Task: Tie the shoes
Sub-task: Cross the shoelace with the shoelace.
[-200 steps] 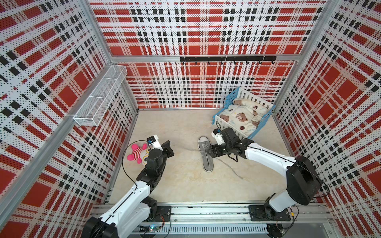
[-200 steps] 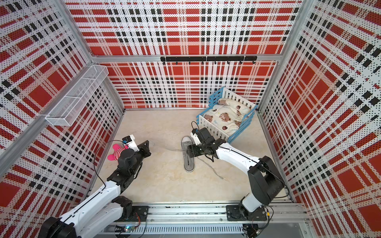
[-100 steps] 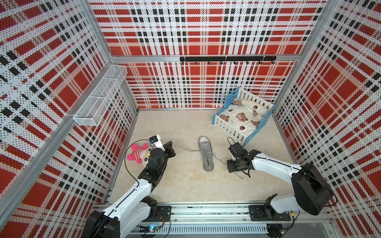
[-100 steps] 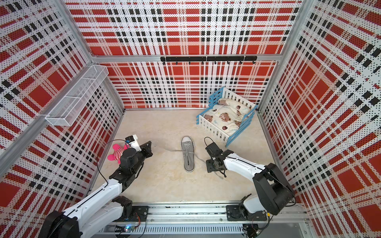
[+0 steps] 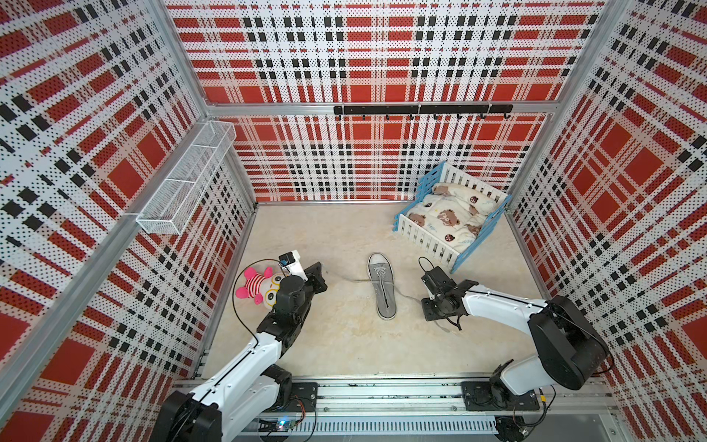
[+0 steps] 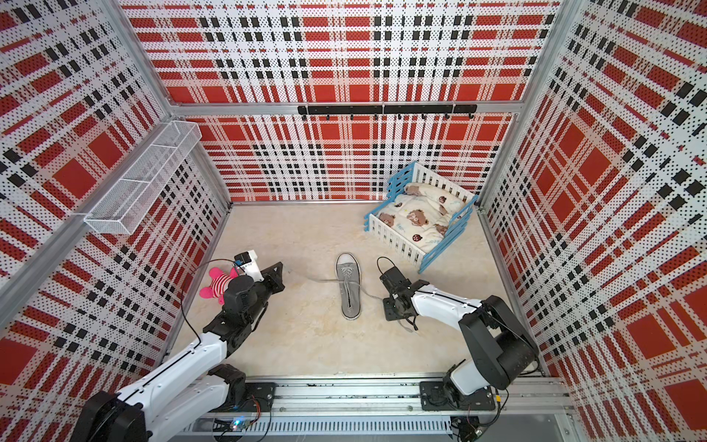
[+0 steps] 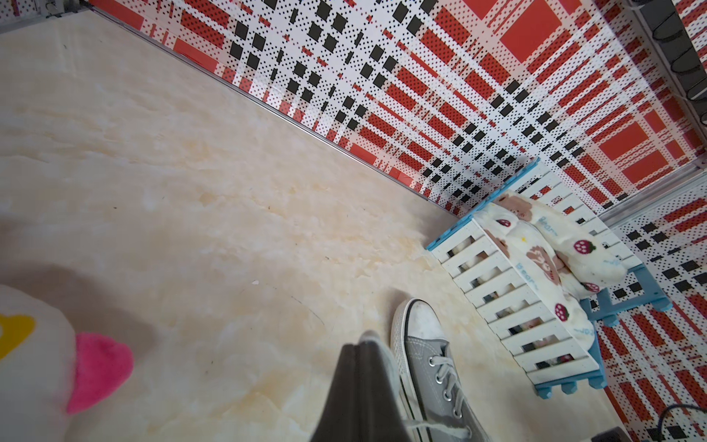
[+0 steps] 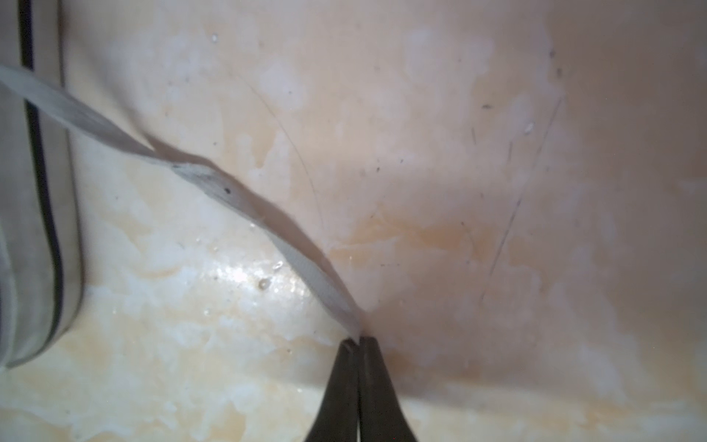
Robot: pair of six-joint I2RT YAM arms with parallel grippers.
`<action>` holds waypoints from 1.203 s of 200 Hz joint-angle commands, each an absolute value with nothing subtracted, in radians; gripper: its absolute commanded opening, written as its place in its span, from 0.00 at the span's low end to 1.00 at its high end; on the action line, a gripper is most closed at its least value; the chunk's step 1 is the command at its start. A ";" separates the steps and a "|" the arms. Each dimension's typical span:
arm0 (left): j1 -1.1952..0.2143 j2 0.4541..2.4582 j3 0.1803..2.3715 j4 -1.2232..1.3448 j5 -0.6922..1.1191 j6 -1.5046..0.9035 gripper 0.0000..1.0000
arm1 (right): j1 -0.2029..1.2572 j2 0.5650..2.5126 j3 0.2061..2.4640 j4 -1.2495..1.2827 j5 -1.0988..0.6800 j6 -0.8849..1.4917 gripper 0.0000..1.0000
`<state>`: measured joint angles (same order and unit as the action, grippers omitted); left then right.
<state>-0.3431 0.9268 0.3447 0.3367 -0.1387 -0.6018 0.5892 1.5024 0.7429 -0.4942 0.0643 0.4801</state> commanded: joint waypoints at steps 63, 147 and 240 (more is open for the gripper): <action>-0.339 0.923 0.337 0.380 -0.096 -0.627 0.00 | 0.445 1.363 0.820 -0.352 -0.420 0.518 0.00; -0.339 0.925 0.342 0.384 -0.096 -0.625 0.00 | 0.445 1.430 0.831 0.093 -0.763 0.871 0.00; -0.344 0.944 0.342 0.384 -0.096 -0.612 0.00 | 0.493 1.710 0.885 0.700 -0.683 1.350 0.00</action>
<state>-0.3428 0.9314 0.3447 0.3527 -0.1081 -0.6250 0.4694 1.6489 0.8391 0.5209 -0.7391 1.2224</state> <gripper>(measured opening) 0.034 0.060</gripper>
